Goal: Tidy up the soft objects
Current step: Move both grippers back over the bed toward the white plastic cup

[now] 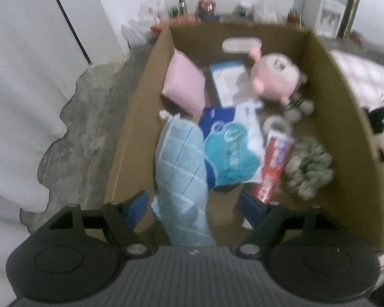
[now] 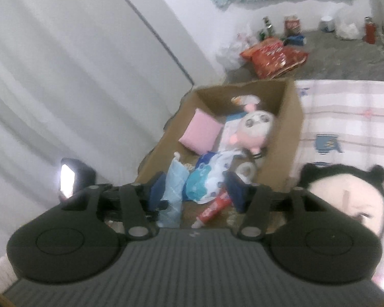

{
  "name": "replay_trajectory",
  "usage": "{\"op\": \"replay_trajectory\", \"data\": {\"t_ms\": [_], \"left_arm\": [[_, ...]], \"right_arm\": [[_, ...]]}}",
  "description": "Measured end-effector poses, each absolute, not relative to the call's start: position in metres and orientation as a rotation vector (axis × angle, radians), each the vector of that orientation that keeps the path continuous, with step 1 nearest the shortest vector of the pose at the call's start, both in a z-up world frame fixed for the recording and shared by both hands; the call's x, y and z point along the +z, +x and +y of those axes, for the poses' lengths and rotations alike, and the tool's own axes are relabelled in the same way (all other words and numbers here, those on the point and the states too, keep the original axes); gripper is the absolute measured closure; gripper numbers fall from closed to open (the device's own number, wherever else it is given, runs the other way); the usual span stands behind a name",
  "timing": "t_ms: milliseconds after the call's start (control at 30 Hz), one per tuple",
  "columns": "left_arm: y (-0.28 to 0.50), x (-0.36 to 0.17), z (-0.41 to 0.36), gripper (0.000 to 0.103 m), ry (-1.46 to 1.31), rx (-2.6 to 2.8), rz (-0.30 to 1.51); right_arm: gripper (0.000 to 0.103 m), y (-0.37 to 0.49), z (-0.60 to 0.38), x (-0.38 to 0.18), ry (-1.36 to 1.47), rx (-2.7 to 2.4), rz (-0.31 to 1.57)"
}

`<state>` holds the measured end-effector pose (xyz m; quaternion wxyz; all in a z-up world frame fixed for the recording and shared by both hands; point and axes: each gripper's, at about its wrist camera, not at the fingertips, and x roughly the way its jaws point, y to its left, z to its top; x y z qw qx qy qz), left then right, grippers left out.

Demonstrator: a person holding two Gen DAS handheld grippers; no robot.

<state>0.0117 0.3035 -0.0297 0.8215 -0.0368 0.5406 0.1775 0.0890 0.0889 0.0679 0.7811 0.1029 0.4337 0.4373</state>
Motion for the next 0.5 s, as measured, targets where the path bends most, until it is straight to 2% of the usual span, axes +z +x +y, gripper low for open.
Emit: {"op": "replay_trajectory", "data": {"t_ms": [200, 500], "left_arm": [[-0.009, 0.01, 0.271, 0.017, -0.099, 0.371, 0.973], [-0.028, 0.069, 0.169, 0.009, -0.106, 0.182, 0.691]], "right_arm": [[0.044, 0.071, -0.005, 0.083, 0.288, 0.837, 0.84], [0.036, 0.044, -0.159, 0.096, 0.345, 0.571, 0.718]]}}
